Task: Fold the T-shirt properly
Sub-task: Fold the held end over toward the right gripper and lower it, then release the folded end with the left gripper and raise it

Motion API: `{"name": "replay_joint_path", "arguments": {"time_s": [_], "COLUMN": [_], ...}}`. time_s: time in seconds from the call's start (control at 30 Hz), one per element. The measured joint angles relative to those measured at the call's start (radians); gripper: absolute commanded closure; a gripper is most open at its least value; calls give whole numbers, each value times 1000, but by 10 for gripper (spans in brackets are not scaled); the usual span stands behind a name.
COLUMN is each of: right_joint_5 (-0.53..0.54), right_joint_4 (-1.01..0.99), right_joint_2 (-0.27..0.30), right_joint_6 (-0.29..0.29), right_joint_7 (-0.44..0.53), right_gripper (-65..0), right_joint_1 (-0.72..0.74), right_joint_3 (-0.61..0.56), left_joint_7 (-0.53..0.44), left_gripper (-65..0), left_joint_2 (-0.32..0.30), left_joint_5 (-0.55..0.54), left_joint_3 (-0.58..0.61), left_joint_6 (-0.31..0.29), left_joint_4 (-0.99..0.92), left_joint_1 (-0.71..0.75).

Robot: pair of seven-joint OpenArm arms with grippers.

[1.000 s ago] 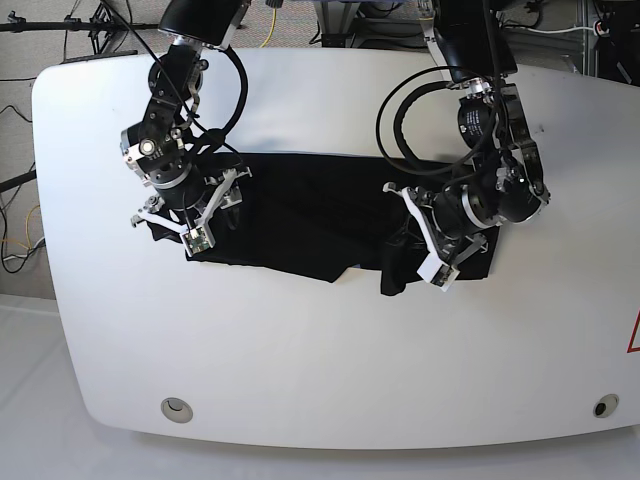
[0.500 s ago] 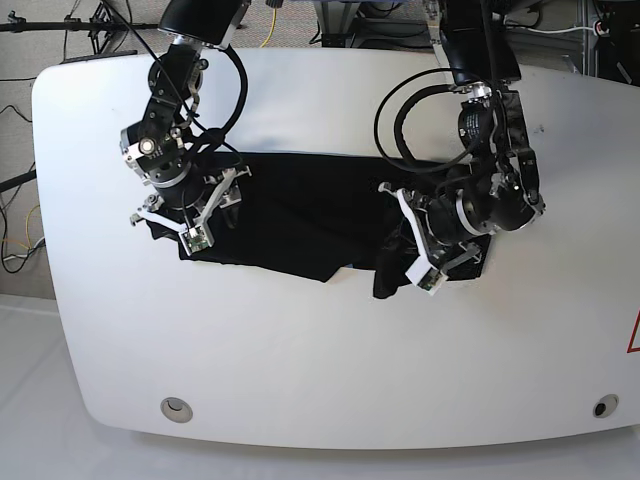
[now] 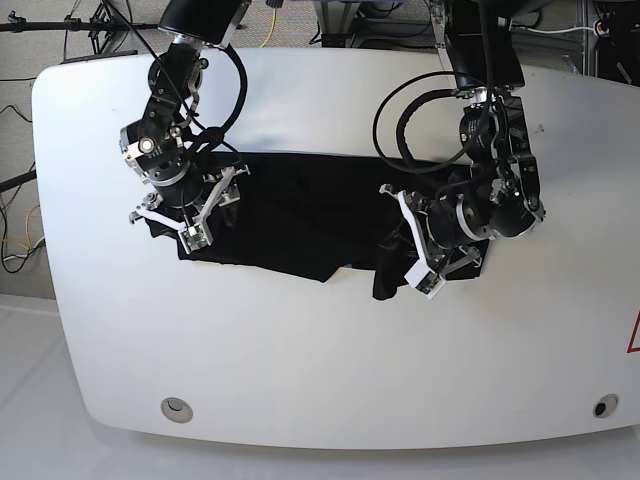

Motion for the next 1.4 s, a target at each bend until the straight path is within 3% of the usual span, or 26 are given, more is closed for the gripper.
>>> {"name": "replay_joint_path", "arguments": {"time_s": [0.13, 0.4, 0.53, 0.63, 0.73, 1.0, 1.23, 1.4], "right_joint_5": [-4, -11, -11, 3, 10, 65, 88, 56], "right_joint_4": [0, 0, -1, -3, -5, 43, 70, 49], "right_joint_2": [0, -6, -6, -5, -2, 0, -3, 13], "right_joint_6": [0, 0, 0, 1, 0, -3, 6, 3], "right_joint_7": [-3, -6, -6, -11, -17, -29, -16, -21], "right_gripper": [-420, -421, -425, -425, -426, -427, -462, -503], "right_joint_1": [0, 0, 1, 1, 0, -12, -13, -11], "right_joint_3": [0, 4, 17, 42, 54, 32, 27, 76], "left_joint_7": [19, 32, -3, -73, -80, -74, -5, 63], "left_gripper": [-467, -368, -366, -368, -369, -428, -481, -511], "left_joint_2": [6, -9, -12, -8, 3, 18, 21, 0], "left_joint_5": [-30, -234, -248, -224, -187, -177, -166, -148], "left_joint_3": [-6, -35, -47, -37, -31, -10, 4, -47], "left_joint_6": [0, 12, 14, 34, 42, 33, 3, 2], "left_joint_4": [-3, -11, -17, -49, -75, -85, -60, -22], "left_joint_1": [-6, -32, -38, -23, -6, 8, 24, 59]}}
